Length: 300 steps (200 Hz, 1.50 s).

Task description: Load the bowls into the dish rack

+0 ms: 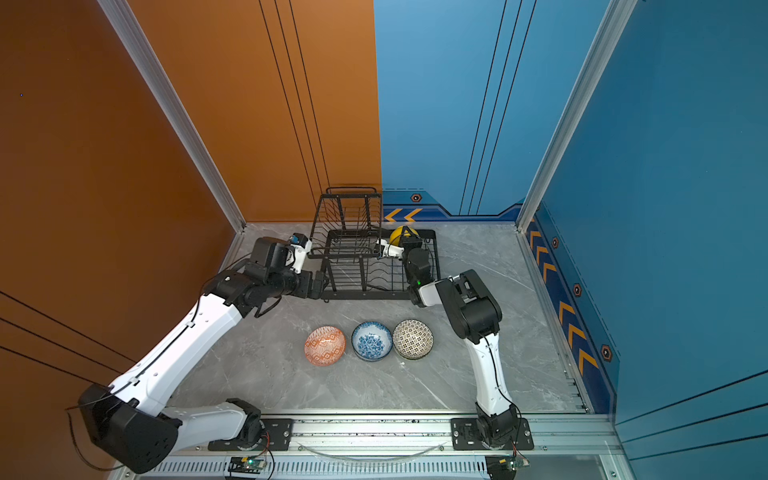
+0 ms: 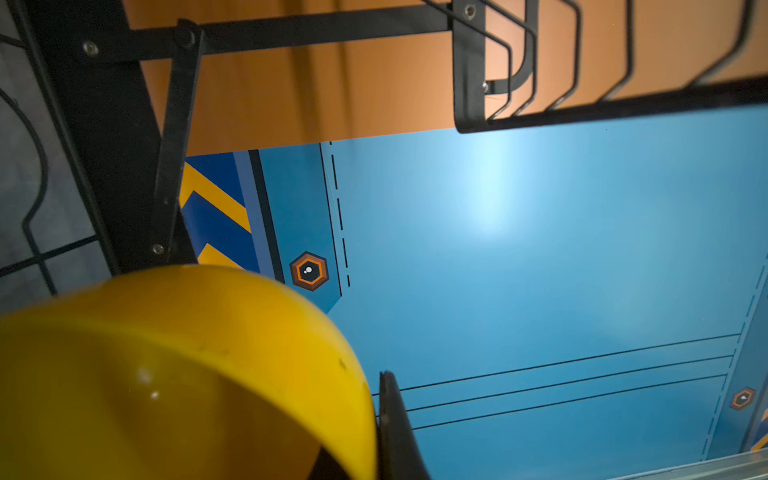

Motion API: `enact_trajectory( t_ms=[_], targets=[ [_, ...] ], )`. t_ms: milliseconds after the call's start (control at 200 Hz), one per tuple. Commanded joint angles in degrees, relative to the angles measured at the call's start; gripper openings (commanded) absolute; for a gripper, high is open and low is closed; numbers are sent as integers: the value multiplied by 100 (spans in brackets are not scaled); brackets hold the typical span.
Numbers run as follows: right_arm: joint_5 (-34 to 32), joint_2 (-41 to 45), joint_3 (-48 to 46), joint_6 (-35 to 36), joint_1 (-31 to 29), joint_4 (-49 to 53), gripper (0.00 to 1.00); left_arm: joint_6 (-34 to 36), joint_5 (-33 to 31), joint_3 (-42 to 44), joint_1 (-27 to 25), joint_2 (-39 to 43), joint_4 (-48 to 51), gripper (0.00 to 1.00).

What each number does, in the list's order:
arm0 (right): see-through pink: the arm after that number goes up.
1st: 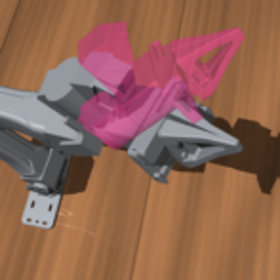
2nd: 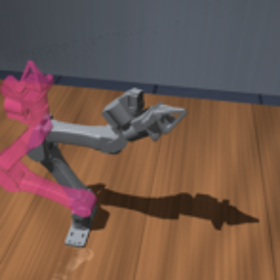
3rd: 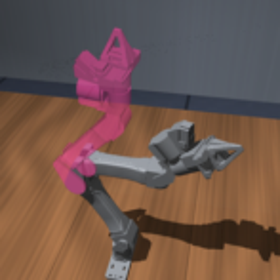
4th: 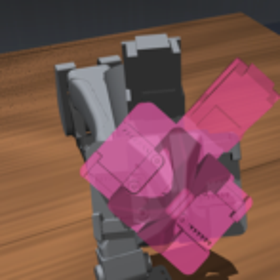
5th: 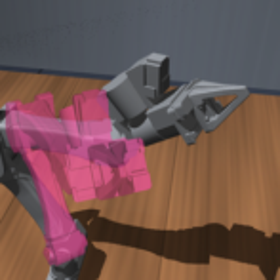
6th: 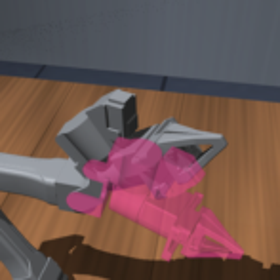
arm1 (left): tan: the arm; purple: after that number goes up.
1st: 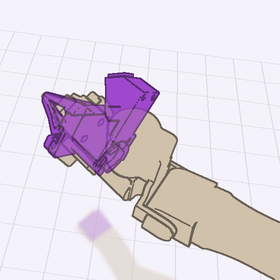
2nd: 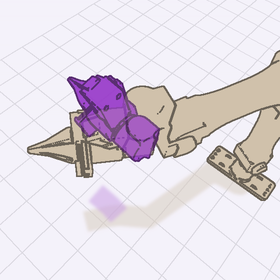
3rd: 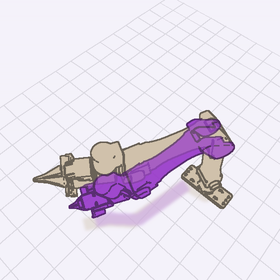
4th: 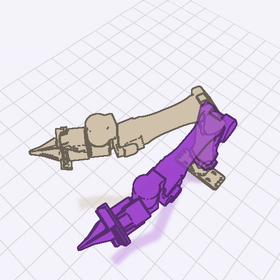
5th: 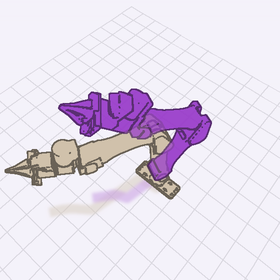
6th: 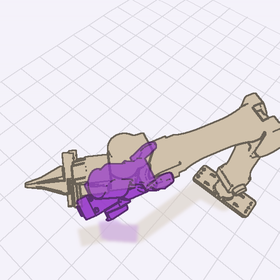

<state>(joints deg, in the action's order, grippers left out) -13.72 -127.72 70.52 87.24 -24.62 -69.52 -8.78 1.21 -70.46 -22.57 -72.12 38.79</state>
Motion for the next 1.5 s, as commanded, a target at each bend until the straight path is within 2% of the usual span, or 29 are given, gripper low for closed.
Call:
enact_trajectory(
  t_ms=[0, 330, 816, 1497],
  targets=[
    [159, -108, 301, -13, -7, 47, 0, 133, 82, -112, -11, 101, 24, 98],
    [317, -318, 705, -108, -120, 454, 0, 564, -41, -245, -106, 93, 24, 98],
    [456, -678, 1425, -207, -183, 1249, 0, 696, -58, -290, -147, 111, 24, 98],
    [489, -1120, 1985, -457, -343, 1385, 0, 795, 28, -293, -138, 40, 24, 98]
  ],
)
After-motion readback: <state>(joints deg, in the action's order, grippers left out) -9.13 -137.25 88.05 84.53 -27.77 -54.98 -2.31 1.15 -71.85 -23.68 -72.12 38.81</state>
